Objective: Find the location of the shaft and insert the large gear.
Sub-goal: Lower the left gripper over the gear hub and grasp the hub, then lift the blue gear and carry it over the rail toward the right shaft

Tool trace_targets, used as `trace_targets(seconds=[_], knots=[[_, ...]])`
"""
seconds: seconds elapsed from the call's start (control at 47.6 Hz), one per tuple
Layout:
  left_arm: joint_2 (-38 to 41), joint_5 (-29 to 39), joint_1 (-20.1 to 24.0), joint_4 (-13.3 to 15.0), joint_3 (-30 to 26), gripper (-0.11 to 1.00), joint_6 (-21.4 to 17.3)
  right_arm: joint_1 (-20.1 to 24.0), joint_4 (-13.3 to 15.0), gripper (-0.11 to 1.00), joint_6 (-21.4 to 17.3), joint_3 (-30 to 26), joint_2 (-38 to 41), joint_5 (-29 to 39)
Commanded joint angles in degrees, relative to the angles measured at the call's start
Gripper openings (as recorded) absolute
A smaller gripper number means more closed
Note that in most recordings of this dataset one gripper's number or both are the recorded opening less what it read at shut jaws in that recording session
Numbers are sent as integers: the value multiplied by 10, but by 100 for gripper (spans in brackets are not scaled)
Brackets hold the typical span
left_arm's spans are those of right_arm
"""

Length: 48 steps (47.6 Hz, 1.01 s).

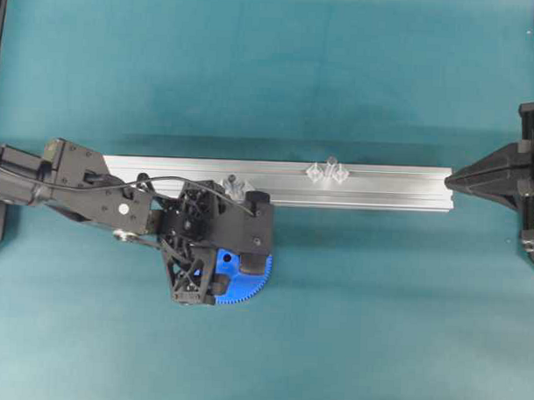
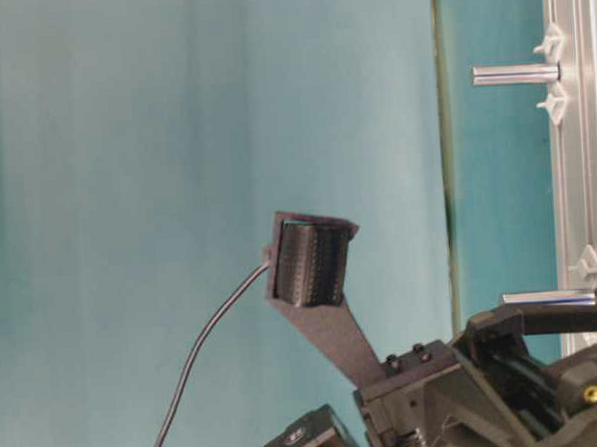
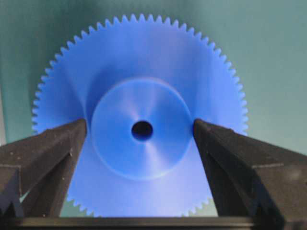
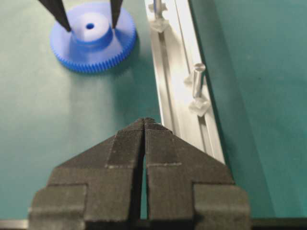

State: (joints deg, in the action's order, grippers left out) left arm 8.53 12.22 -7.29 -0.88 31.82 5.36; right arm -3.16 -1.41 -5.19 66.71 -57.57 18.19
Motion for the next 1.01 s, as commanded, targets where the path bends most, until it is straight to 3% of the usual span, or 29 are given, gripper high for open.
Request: trace_targets(seconds=[0.0,0.231,0.526,0.631,0.736,0.988], knots=[[-3,-3,-3,-2,-11,93,0,-1,0,1,-5,-5,4,-3],[1,8,-4,-2,-10,93,-1,0,0,1,-5,-5,4,-3],[7,79,-3,-2,-18,92,-1,0,0,1,-5,-5,4,-4],[5,79,-3,-2,-18,86,0,0,0,1,-5,-4,4,-4],[4,72,-3,-2,-20,71,-8,-1,0,1,-5,-4,4,-5],[-14,37,-4,-2,-20,71,-14,-1,0,1,-5,-1,-5,-5]])
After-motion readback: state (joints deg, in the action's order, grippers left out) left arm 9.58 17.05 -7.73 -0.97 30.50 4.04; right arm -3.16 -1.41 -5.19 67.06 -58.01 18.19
